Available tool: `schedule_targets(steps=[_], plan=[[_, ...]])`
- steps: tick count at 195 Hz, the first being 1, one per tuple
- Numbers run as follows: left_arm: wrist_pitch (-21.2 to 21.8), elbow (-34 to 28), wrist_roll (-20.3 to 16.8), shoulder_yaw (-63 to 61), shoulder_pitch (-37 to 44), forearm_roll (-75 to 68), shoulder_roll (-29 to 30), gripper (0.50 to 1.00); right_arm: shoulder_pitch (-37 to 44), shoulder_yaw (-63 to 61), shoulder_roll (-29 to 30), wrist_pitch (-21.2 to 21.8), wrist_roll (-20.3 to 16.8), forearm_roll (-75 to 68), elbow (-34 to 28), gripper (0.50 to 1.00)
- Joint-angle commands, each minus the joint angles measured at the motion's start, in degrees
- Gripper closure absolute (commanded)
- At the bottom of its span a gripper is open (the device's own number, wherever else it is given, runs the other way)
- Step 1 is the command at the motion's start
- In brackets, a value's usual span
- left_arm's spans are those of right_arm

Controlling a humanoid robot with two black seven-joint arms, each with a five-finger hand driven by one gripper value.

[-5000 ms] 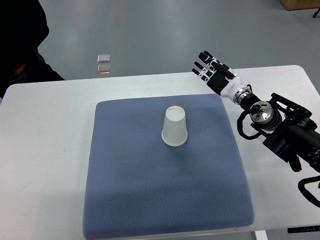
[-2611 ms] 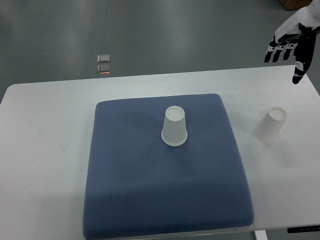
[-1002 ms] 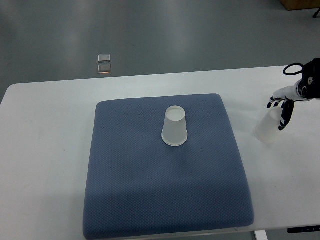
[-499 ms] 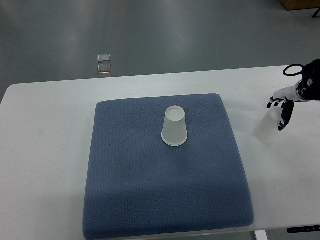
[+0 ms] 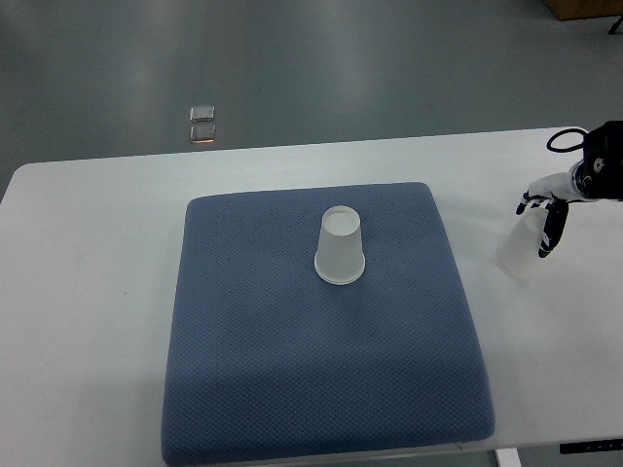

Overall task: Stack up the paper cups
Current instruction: 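Close the right hand fingers around the white cup, then lift the grasped white cup off the table with the right hand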

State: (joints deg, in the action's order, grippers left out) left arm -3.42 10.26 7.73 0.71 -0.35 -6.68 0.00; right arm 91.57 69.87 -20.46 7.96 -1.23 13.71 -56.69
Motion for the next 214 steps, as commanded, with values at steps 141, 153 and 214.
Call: schedule_targets(steps=[141, 153, 214], plan=[[0.00, 0.11, 0.00, -0.09, 0.00, 0.00, 0.00, 0.500, 15.12, 1.50, -0.28, 6.27, -0.09, 0.53, -5.54, 0.801], [0.00, 0.11, 0.00, -0.09, 0.00, -0.08, 0.00, 0.500, 20.22, 2.55, -0.37, 8.73, -0.09, 0.62, -7.47, 0.799], [0.00, 0.11, -0.09, -0.09, -0.09, 0.00, 0.00, 0.500, 40.18, 4.31, -0.45, 23.59, -0.01, 1.06, -9.32, 0.793]])
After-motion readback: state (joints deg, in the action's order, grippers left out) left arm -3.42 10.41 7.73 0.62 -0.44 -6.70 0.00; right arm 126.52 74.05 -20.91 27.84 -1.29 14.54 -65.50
